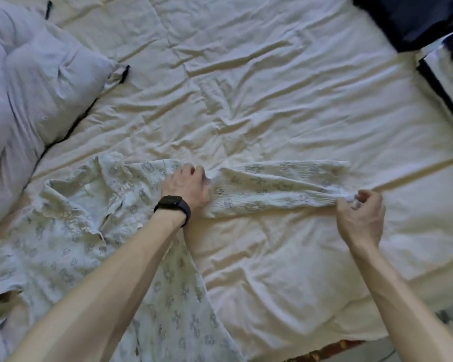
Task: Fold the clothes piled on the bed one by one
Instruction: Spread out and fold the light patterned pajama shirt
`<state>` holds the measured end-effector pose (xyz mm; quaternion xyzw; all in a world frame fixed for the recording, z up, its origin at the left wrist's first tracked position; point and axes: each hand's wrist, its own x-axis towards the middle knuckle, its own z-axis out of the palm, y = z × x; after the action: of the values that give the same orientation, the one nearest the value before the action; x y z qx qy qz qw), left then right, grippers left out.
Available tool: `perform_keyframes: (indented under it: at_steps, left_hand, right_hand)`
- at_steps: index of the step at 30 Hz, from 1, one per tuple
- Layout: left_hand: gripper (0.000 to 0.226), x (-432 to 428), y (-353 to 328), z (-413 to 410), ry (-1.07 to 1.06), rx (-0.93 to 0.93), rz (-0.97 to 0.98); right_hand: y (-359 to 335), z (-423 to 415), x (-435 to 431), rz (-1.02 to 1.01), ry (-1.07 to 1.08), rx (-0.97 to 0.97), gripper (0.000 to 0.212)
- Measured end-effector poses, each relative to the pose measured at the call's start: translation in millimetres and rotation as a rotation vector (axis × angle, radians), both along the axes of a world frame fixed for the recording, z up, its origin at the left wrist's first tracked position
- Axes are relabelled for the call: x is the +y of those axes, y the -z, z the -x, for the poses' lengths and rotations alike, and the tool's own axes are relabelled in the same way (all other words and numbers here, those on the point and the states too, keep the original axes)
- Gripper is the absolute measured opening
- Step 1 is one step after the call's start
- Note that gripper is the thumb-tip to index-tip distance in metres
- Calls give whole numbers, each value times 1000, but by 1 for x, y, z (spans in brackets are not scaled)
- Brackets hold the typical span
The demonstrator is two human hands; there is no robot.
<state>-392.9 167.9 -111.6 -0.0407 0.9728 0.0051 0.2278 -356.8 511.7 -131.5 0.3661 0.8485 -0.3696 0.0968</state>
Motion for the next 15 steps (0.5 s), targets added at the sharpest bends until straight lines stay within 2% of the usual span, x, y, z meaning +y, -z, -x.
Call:
perform_keyframes:
  at_steps: [2,4,6,7,8,10,13,15]
  left_hand:
    - [42,14,9,26,-47,14,-133]
    - [45,23,19,48,-15,-108,-93]
    - [43,28,25,62,-2,-245,-51]
    - [40,29,28,68,31,-285,-30]
    - [35,30,30,71,83,-302,-10]
    - [21,32,30,72,66,-265,-76]
    - [13,37,29,63,-174,-49,-349]
    - [10,40,31,57,-170,-27,-337]
  right_hand:
    - [5,18,2,101,77,1,78]
    - [9,40,8,98,30,-109,78]
    - [12,59,18,49,-101,-208,56]
    - [12,67,23,41,-163,-217,40]
    - [12,74,29,44,-194,-197,32]
    - [7,86,42,74,-166,-114,42]
    - [6,94,53,29,-68,-54,54]
    - [13,92,55,-49,-101,-101,49]
